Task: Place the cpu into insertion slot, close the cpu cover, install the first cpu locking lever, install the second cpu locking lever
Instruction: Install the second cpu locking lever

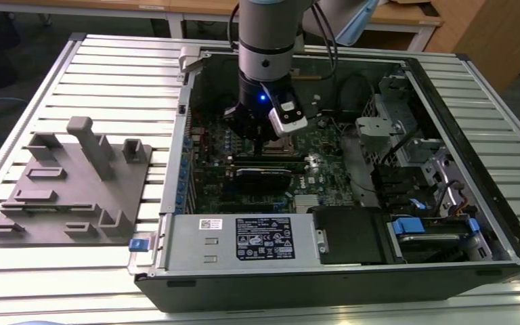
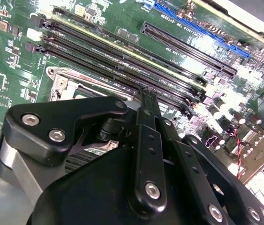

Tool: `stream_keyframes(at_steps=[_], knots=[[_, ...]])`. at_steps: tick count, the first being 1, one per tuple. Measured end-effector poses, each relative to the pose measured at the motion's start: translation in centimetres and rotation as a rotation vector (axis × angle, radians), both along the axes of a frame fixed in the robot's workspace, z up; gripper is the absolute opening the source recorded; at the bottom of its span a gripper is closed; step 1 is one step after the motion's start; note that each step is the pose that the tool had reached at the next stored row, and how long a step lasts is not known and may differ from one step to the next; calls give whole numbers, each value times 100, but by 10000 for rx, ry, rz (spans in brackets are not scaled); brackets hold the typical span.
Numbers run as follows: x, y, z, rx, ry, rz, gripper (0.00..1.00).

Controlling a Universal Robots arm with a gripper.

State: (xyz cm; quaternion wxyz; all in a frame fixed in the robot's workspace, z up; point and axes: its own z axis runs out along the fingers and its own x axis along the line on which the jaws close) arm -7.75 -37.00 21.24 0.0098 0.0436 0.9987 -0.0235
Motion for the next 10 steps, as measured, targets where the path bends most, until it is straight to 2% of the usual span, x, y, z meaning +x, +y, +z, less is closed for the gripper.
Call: stream_keyframes(at_steps=[10], knots=[[-27,0,-13,1,-2,-2,10]])
